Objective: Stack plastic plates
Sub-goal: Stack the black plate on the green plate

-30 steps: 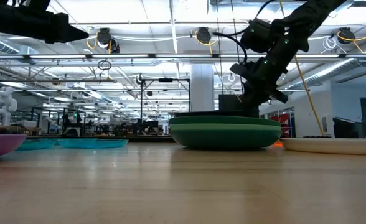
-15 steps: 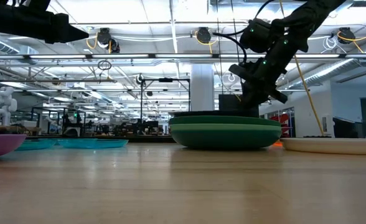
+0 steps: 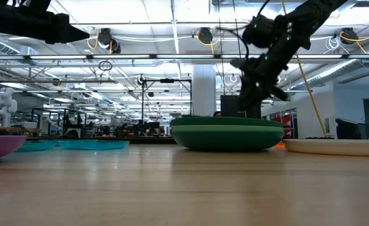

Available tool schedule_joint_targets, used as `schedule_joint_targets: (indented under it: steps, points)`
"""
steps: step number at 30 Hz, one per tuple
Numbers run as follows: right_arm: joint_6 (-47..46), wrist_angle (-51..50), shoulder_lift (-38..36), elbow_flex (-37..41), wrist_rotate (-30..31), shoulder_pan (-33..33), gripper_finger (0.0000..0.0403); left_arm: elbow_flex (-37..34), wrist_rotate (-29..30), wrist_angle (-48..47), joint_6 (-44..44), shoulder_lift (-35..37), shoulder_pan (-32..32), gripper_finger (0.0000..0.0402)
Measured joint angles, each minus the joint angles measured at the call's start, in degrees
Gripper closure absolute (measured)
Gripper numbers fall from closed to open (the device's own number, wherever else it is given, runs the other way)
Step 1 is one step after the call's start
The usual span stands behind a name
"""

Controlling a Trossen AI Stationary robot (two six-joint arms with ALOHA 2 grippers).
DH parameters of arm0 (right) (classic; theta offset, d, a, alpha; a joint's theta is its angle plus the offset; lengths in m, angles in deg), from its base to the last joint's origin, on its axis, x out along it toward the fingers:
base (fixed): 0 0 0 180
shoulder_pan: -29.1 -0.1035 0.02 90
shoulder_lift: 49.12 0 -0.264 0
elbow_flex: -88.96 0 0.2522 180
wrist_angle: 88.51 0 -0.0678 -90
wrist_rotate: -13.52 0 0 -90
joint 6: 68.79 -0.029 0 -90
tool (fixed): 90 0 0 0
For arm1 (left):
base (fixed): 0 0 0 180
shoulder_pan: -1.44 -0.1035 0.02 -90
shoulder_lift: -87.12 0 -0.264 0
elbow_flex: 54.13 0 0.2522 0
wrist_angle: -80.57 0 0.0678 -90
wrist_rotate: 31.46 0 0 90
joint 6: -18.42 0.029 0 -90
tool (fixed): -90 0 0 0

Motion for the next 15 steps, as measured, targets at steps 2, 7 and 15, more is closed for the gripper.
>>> schedule_joint_targets:
  steps: [2,7,15]
  points:
    - [1.5,0.8,-2.0,-1.1,-0.9,-0.6,0.0304,0.0,0.0,0.0,-0.2,0.0,0.0,0.0330]
    - [5.0,0.3,-7.1,-1.7,2.8,-3.7,0.0306,0.0,-1.4,1.8,-1.1,0.0,0.0,0.0330]
    - [5.8,0.8,-6.2,-1.7,8.0,-10.2,0.0309,0.0,-7.1,3.5,-5.1,0.0,0.0,0.0330]
